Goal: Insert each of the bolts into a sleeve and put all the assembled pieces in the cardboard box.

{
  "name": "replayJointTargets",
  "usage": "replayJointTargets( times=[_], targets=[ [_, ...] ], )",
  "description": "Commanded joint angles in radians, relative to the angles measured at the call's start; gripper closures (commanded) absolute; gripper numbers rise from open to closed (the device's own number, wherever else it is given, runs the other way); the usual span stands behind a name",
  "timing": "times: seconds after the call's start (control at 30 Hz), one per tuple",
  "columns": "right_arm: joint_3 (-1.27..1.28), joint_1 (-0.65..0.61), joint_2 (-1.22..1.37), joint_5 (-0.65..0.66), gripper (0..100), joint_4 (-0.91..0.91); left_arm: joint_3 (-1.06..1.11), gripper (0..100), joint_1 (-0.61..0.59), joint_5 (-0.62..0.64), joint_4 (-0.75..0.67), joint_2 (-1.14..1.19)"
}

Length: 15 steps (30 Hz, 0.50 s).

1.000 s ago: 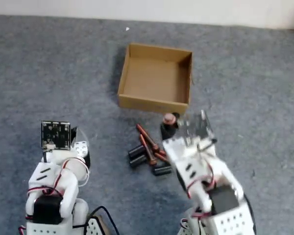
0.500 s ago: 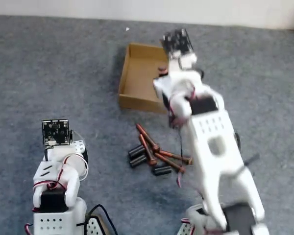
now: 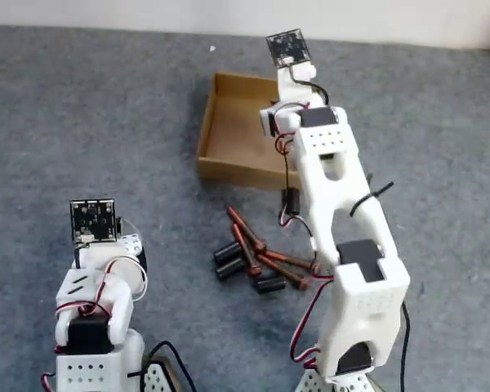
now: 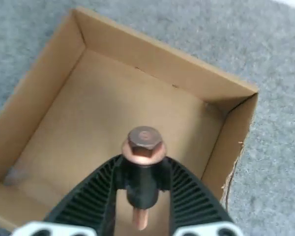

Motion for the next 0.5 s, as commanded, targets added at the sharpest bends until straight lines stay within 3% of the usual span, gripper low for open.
replayJointTargets(
  times=[0.0,0.1,0.47],
  targets=[
    [-0.110,0.015,-0.019,0.006,83.7,0.061,-0.007,99,-0.016,-0.015,-0.023,-0.010],
    [-0.166,0.013,-0.021,0.011,79.4,0.154,-0.005,99,-0.016,-0.015,-0.025,-0.010],
    [-0.492,-0.030,-0.019,0.008,84.8,0.794,-0.005,99,-0.016,-0.017,-0.023,-0.010]
  ],
)
